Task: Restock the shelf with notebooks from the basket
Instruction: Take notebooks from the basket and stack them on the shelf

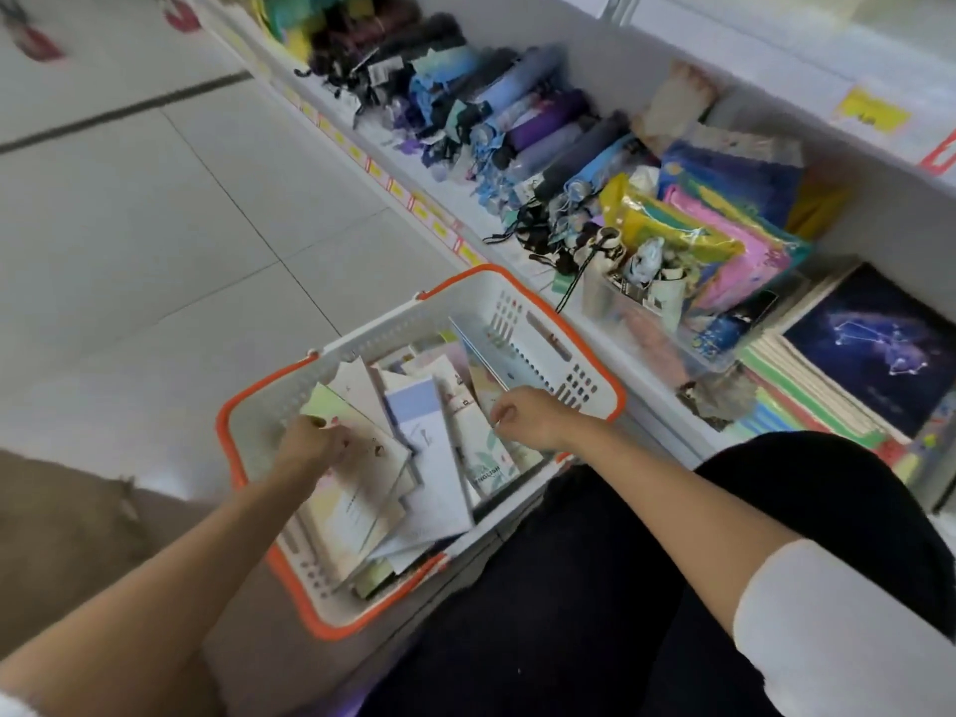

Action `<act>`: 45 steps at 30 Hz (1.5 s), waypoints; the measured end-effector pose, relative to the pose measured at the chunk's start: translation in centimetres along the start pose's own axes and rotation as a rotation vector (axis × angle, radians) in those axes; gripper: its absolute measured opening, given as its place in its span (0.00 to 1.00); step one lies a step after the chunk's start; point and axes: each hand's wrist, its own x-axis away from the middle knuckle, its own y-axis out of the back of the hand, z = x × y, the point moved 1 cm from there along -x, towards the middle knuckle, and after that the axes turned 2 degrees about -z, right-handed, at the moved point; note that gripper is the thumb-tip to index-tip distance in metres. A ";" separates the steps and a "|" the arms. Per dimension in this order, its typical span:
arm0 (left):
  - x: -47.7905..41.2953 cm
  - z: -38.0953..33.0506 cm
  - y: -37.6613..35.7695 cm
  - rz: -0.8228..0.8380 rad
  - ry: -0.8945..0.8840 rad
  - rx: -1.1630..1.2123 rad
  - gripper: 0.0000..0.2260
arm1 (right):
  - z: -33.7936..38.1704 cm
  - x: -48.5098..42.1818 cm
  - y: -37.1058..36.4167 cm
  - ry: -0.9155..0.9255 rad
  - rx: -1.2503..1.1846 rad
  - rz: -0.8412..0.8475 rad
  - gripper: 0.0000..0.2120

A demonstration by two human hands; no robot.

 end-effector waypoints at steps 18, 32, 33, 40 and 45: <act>3.2 1.6 -5.7 -0.016 -0.136 -0.297 0.59 | 1.7 -0.8 -4.8 -0.090 -0.338 0.051 0.18; 2.1 -0.3 -5.3 0.278 -0.290 0.058 0.37 | 0.6 -2.1 -3.3 -0.144 -0.415 -0.127 0.17; 1.8 -0.4 -5.3 0.274 -0.323 0.020 0.36 | 0.3 -2.1 -3.1 -0.155 -0.426 -0.153 0.17; 1.8 0.3 -5.1 0.001 -0.088 -0.336 0.50 | 0.2 -2.0 -3.7 -0.164 -0.403 -0.167 0.12; 2.0 0.1 -4.4 -0.086 -0.041 -0.141 0.42 | 0.2 -1.8 -4.1 -0.154 -0.384 -0.088 0.11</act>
